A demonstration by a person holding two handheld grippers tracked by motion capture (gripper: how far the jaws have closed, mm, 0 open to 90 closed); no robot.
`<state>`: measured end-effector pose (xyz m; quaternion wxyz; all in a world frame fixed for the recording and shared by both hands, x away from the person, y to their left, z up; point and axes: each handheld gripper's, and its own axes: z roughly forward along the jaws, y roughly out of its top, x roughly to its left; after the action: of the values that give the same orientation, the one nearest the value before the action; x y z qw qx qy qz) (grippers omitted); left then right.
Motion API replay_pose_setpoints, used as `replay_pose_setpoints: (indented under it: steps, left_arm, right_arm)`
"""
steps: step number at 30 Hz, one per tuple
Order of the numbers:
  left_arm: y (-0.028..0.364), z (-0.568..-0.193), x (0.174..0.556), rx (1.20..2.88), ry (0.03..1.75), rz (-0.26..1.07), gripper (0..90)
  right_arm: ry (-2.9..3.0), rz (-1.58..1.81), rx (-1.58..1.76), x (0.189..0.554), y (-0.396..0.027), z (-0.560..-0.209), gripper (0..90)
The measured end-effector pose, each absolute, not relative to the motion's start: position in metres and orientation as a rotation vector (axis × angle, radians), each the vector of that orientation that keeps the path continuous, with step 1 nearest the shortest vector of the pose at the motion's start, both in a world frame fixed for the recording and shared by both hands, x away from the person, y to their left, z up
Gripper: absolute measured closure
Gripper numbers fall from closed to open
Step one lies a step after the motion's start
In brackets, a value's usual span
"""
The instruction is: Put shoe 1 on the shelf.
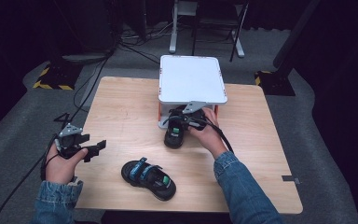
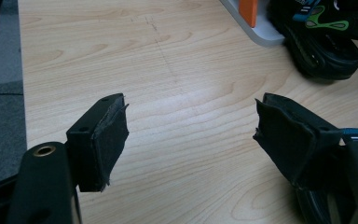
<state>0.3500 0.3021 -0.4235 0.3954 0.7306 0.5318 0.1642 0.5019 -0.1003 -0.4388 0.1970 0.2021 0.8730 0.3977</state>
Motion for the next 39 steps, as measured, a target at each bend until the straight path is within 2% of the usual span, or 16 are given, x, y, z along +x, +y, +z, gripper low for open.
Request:
replay_pose_setpoints:
  steps: [1, 4, 11, 17, 19, 21, 23, 25, 32, 39]
  left_arm:
    - [0.301, -0.423, 0.350, 1.854, 1.346, 0.423, 24.8]
    - [0.299, -0.422, 0.351, 1.858, 1.341, 0.420, 24.8]
    - [0.296, -0.424, 0.353, 1.866, 1.342, 0.418, 24.8]
    - [0.292, -0.425, 0.353, 1.872, 1.339, 0.410, 24.8]
    - [0.291, -0.424, 0.353, 1.875, 1.333, 0.410, 24.8]
    - [0.291, -0.425, 0.353, 1.876, 1.332, 0.408, 24.8]
    - [0.293, -0.425, 0.354, 1.875, 1.335, 0.403, 24.8]
    - [0.295, -0.426, 0.354, 1.873, 1.341, 0.404, 24.8]
    - [0.294, -0.426, 0.354, 1.876, 1.341, 0.403, 24.8]
    - [0.289, -0.428, 0.355, 1.889, 1.338, 0.400, 24.8]
  right_arm:
    - [2.447, 1.089, 0.606, 0.502, -0.101, -0.440, 48.4]
    - [2.437, 1.023, 0.672, 0.494, -0.103, -0.442, 41.6]
    - [2.363, 1.173, 0.698, 0.455, -0.115, -0.420, 39.7]
    - [2.467, 1.256, 0.649, 0.434, -0.105, -0.418, 46.6]
    - [2.499, 1.209, 0.599, 0.433, -0.098, -0.424, 54.5]
    - [2.538, 1.152, 0.556, 0.433, -0.093, -0.430, 70.1]
    - [2.532, 1.103, 0.526, 0.433, -0.092, -0.431, 79.6]
    - [2.541, 1.101, 0.534, 0.433, -0.095, -0.429, 83.6]
    - [2.532, 1.063, 0.605, 0.432, -0.121, -0.420, 84.2]
    - [2.529, 1.145, 0.596, 0.429, -0.127, -0.428, 78.9]
